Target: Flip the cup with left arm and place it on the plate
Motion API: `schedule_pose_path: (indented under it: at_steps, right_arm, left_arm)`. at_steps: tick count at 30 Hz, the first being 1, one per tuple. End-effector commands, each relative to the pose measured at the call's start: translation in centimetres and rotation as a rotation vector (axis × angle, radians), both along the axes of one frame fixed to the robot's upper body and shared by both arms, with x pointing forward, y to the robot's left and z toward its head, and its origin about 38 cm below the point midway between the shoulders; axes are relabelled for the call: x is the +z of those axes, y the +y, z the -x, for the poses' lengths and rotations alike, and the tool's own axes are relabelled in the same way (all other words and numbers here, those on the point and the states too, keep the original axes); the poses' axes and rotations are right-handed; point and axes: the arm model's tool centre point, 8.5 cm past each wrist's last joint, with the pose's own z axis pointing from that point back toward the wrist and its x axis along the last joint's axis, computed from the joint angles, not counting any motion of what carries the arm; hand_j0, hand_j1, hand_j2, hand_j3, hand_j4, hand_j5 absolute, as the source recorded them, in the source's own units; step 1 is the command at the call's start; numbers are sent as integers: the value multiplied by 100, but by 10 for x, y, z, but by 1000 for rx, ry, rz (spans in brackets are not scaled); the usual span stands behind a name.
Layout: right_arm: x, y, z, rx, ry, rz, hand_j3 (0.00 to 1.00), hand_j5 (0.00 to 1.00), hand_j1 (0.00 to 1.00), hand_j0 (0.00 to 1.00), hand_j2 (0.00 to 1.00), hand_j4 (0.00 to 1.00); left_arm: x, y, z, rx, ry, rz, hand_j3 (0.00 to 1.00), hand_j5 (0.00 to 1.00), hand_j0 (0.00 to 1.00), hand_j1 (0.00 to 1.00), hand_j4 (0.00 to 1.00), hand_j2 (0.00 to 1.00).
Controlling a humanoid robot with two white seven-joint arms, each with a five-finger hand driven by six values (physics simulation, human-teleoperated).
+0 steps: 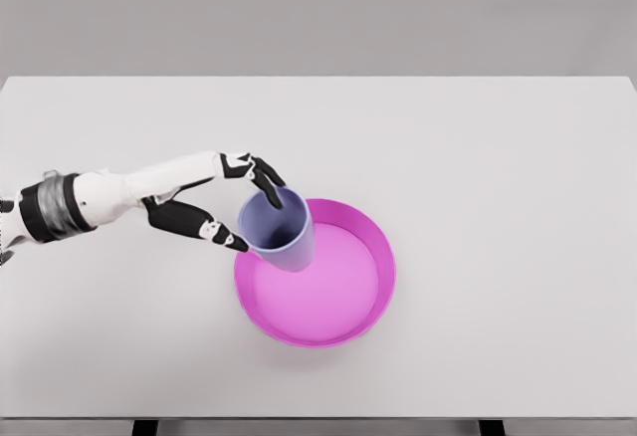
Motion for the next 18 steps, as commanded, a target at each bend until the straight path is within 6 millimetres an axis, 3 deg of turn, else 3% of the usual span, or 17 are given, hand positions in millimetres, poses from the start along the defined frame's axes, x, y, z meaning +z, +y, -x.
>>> schedule_pose_path:
  at_steps: [1, 5, 18]
  right_arm:
    - [0, 0, 0, 0, 0, 1, 100, 100, 100, 100, 100, 100]
    - [0, 0, 0, 0, 0, 1, 100, 100, 100, 100, 100, 100]
    - [0, 0, 0, 0, 0, 1, 100, 100, 100, 100, 100, 100]
  left_arm:
    - [-5, -9, 1, -12, 23, 12, 58, 58, 58, 58, 58, 58]
    - [-15, -21, 1, -14, 46, -3, 59, 59, 59, 59, 59, 59]
    - [-24, -21, 0, 16, 66, -41, 60, 60, 60, 60, 60, 60]
